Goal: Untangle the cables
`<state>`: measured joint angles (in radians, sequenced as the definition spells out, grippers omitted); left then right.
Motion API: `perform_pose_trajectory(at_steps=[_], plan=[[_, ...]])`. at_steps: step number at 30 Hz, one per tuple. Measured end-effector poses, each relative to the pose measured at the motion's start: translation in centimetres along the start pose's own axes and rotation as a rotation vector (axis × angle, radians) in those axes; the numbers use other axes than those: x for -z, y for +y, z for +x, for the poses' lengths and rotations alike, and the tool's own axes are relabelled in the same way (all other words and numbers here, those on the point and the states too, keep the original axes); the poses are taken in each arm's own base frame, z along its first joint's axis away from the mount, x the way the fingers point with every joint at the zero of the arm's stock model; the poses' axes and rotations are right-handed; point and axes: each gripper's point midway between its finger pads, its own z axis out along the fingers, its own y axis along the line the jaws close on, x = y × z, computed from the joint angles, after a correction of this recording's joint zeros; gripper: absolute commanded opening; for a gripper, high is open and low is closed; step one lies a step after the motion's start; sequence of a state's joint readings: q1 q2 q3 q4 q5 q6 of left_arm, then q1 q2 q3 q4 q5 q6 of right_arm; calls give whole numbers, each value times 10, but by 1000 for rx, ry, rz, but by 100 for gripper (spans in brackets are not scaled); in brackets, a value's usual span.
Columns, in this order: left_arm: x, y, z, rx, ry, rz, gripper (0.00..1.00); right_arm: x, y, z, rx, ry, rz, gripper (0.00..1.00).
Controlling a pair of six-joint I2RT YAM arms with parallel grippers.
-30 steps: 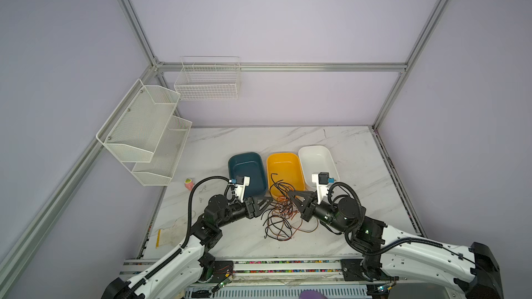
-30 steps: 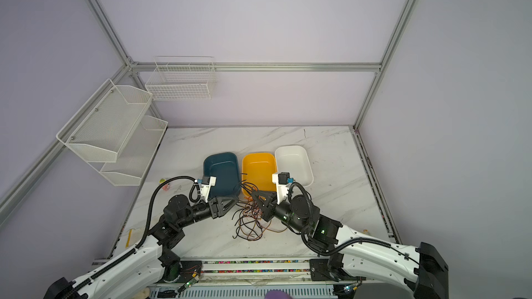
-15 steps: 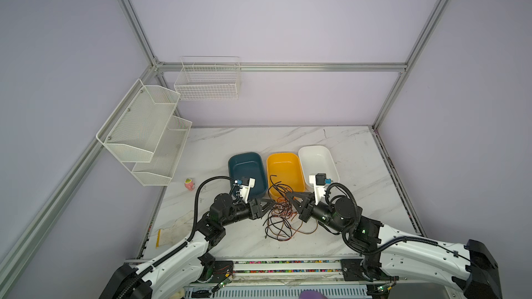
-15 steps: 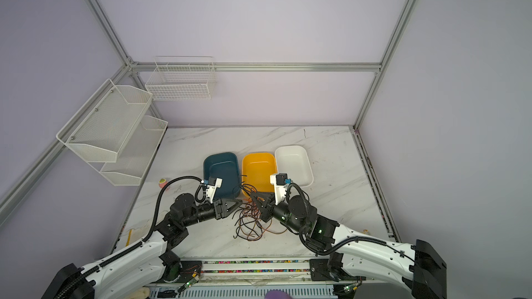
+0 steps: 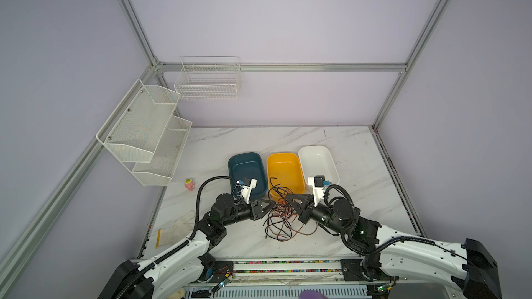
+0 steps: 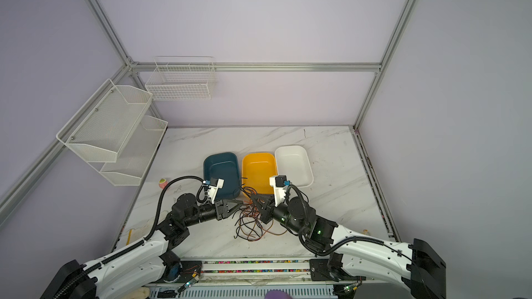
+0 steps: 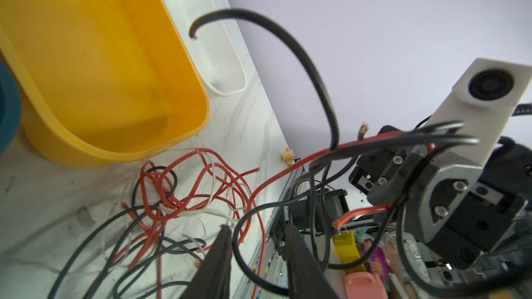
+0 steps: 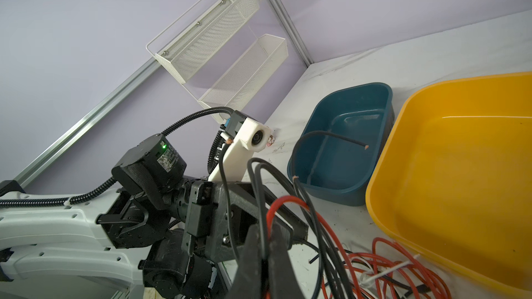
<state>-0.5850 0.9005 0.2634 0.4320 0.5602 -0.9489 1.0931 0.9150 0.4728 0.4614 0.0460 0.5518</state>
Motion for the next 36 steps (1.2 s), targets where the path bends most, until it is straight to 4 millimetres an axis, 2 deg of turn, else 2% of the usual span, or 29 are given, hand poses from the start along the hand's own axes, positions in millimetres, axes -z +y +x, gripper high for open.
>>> perform_pose_trajectory(at_steps=[4, 11, 18, 19, 20, 22, 23, 26, 30, 36], plan=[[0, 0, 0, 5, 1, 1, 1, 0, -1, 3, -1, 7, 1, 0], [0, 0, 0, -6, 1, -2, 0, 6, -13, 16, -19, 26, 21, 0], [8, 2, 4, -37, 6, -31, 0, 21, -15, 7, -46, -25, 17, 0], [9, 2, 4, -38, 4, -38, 3, 22, -14, 7, -47, -29, 14, 0], [10, 3, 4, -42, 2, -45, 13, 23, -14, 7, -48, -30, 13, 0], [12, 3, 4, -44, -3, -53, 39, 23, -15, 8, -47, -27, 15, 0], [13, 2, 4, -52, -6, -53, 45, 22, -16, 9, -47, -23, 17, 0], [15, -1, 3, -53, -12, -44, 53, 20, -18, 13, -45, -11, 23, 0], [20, -13, -1, -68, -32, -7, 58, 20, -18, 13, -45, -9, 26, 0], [23, -39, -14, -69, -83, 92, 60, 17, -19, 17, -45, 3, 24, 0]])
